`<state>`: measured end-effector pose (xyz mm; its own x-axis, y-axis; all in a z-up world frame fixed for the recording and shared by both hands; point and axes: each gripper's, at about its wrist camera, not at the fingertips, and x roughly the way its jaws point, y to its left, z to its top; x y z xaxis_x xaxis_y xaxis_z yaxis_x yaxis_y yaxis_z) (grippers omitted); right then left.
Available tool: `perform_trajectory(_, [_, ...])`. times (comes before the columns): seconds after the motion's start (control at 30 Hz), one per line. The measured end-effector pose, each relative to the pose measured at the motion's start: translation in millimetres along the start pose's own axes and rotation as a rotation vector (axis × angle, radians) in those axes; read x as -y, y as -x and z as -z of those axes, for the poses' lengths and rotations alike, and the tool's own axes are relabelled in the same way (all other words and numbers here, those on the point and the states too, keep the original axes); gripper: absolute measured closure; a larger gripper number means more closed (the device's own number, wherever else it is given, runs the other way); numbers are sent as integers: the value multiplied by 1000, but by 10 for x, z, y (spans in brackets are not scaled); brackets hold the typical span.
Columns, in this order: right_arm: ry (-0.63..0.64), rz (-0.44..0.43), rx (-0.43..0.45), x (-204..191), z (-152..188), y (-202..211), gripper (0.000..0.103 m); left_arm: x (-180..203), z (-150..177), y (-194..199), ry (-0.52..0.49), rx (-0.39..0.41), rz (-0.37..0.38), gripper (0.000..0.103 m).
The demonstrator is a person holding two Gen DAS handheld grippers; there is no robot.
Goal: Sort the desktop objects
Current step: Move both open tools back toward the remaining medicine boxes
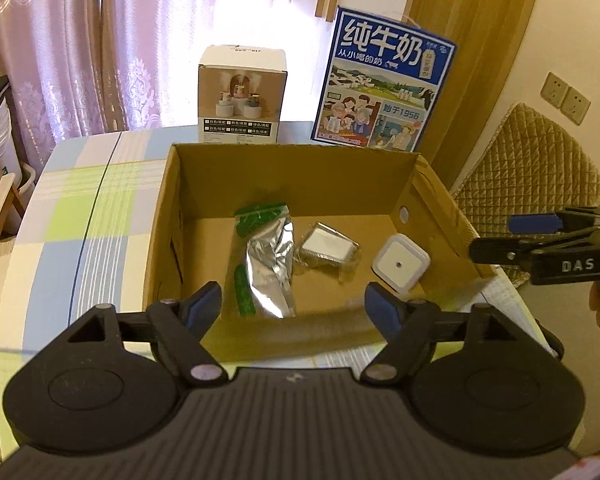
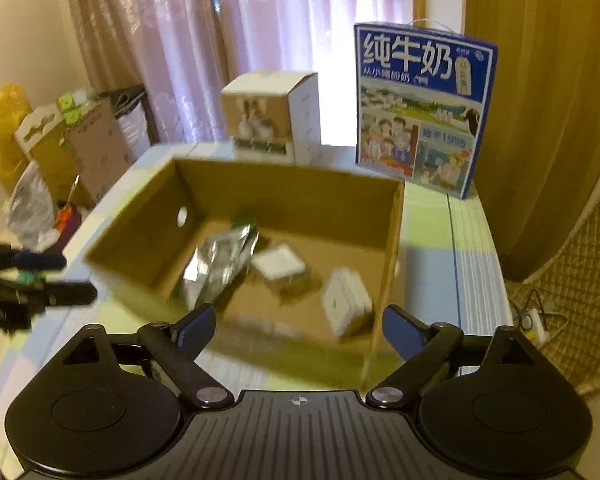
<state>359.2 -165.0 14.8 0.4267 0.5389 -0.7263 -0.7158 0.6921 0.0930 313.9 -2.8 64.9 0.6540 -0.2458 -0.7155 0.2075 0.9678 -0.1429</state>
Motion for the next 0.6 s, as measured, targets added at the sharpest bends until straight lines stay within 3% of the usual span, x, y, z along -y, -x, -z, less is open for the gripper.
perform_trajectory(0.3, [101,-45,-114,-242,953,410,12,116,753,434,-60,-67,-29,21])
perform_trajectory(0.6, [211,-86,-136,-591,1534,738,11,285,1406,730,-180,-141,-22,13])
